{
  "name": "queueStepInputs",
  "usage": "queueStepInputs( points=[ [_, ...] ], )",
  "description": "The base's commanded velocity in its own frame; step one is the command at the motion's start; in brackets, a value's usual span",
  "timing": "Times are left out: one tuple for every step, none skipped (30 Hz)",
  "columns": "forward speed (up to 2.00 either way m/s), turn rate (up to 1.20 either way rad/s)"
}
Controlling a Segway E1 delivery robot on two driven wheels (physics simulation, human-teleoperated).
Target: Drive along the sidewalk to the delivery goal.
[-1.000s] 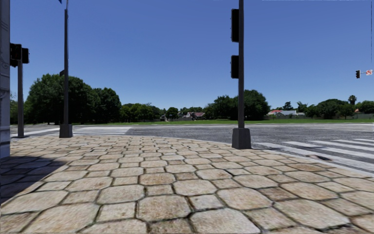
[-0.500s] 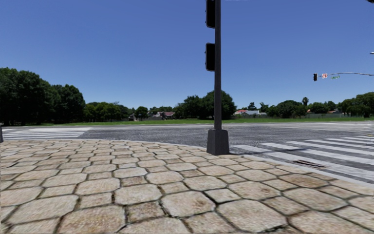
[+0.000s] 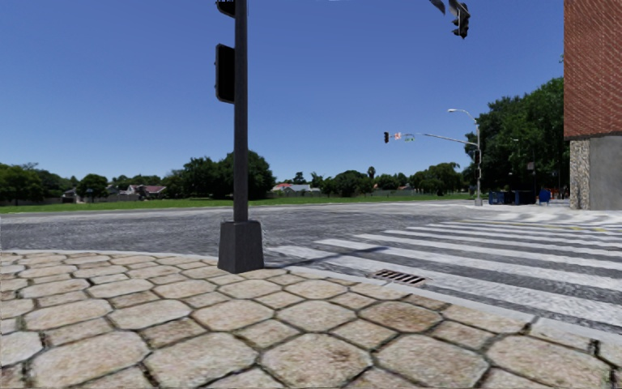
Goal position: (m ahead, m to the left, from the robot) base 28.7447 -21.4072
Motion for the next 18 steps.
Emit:
queueStepInputs(
  points=[
    [1.32, -0.10],
    [1.32, -0.17],
    [1.32, -0.10],
    [1.32, 0.00],
    [1.32, 0.00],
    [1.32, 0.00],
    [1.32, 0.00],
    [1.32, -0.77],
    [1.32, -0.96],
    [1.32, -1.01],
    [1.32, -1.02],
    [1.32, -1.02],
    [1.32, -1.02],
    [1.32, -0.85],
    [1.32, -0.73],
    [1.32, 0.00],
    [1.32, 0.00],
    [1.32, 0.00]
  ],
)
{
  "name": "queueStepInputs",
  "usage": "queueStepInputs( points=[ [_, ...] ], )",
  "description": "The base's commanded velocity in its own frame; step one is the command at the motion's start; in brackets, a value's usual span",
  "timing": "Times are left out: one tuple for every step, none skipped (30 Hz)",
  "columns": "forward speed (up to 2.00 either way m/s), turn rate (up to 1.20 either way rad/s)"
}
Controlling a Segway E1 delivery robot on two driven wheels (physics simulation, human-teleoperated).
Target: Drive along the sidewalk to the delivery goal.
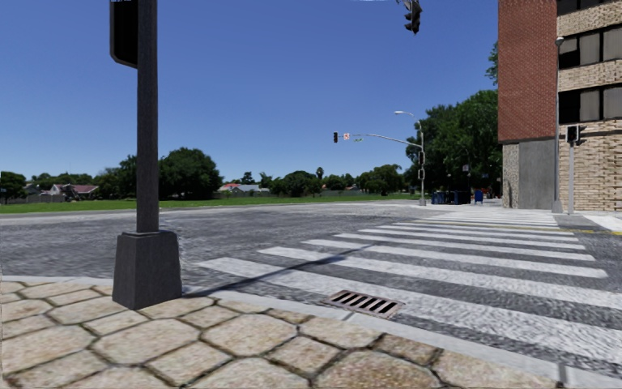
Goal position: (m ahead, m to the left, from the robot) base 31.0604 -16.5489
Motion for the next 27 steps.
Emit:
queueStepInputs(
  points=[
    [1.32, -0.26],
    [1.32, -0.50],
    [1.32, -0.70],
    [1.32, -0.91],
    [1.32, -0.91],
    [1.32, -1.00],
    [1.32, -1.02],
    [1.32, -1.04],
    [1.32, -0.65],
    [1.32, -0.14],
    [1.32, 0.00],
    [1.32, 0.00],
    [1.32, -0.80],
    [1.32, -0.98],
    [1.32, -0.98],
    [1.32, -1.10],
    [1.32, -1.13],
    [1.32, -0.06],
    [1.32, 0.00],
    [1.32, 0.00],
    [1.32, 0.00],
    [1.32, 0.00],
    [1.32, 0.00],
    [1.32, 0.00],
    [1.32, -0.29],
    [1.32, -0.35],
    [1.33, 0.00]
  ],
)
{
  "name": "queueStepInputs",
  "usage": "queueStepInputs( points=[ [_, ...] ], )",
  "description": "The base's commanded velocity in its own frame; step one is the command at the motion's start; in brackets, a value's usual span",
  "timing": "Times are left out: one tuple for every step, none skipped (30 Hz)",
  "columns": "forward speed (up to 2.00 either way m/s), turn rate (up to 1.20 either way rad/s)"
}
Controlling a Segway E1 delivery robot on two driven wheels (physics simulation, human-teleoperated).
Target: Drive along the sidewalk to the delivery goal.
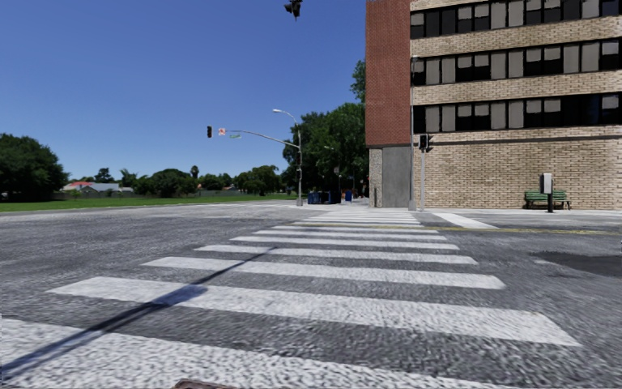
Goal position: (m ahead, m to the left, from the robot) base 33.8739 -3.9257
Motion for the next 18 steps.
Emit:
queueStepInputs(
  points=[
    [1.33, 0.00],
    [1.33, 0.00],
    [1.33, 0.00],
    [1.33, 0.00],
    [1.44, 0.00],
    [1.68, 0.00],
    [2.00, 0.00],
    [2.00, 0.00],
    [2.00, 0.00],
    [2.00, 0.00],
    [2.00, 0.00],
    [2.00, 0.00],
    [2.00, 0.00],
    [2.00, 0.00],
    [2.00, -0.26],
    [2.00, -0.51],
    [2.00, -0.99],
    [2.00, -1.11]
  ],
)
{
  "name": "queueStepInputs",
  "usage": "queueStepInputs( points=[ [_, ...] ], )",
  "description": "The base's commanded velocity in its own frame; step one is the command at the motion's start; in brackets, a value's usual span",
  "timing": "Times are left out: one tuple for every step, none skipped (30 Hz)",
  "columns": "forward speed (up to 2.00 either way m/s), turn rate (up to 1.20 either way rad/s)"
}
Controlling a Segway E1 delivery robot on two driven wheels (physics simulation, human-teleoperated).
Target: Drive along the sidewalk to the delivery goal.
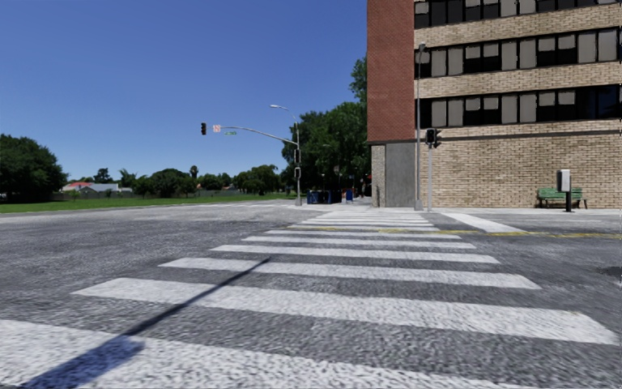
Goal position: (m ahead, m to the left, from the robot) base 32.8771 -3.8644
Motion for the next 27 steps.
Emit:
queueStepInputs(
  points=[
    [2.00, -1.15],
    [2.00, -1.16],
    [2.00, -1.15],
    [2.00, -0.41],
    [2.00, -0.01],
    [2.00, 0.00],
    [2.00, 0.00],
    [2.00, 0.00],
    [2.00, 0.00],
    [2.00, 0.00],
    [2.00, 0.00],
    [2.00, -0.25],
    [2.00, -0.70],
    [2.00, -0.84],
    [2.00, -0.84],
    [2.00, -0.85],
    [2.00, -0.07],
    [2.00, 0.00],
    [2.00, 0.00],
    [2.00, 0.00],
    [2.00, 0.00],
    [2.00, 0.00],
    [2.00, 0.00],
    [2.00, 0.00],
    [2.00, 0.00],
    [2.00, -0.04],
    [2.00, -0.13]
  ],
)
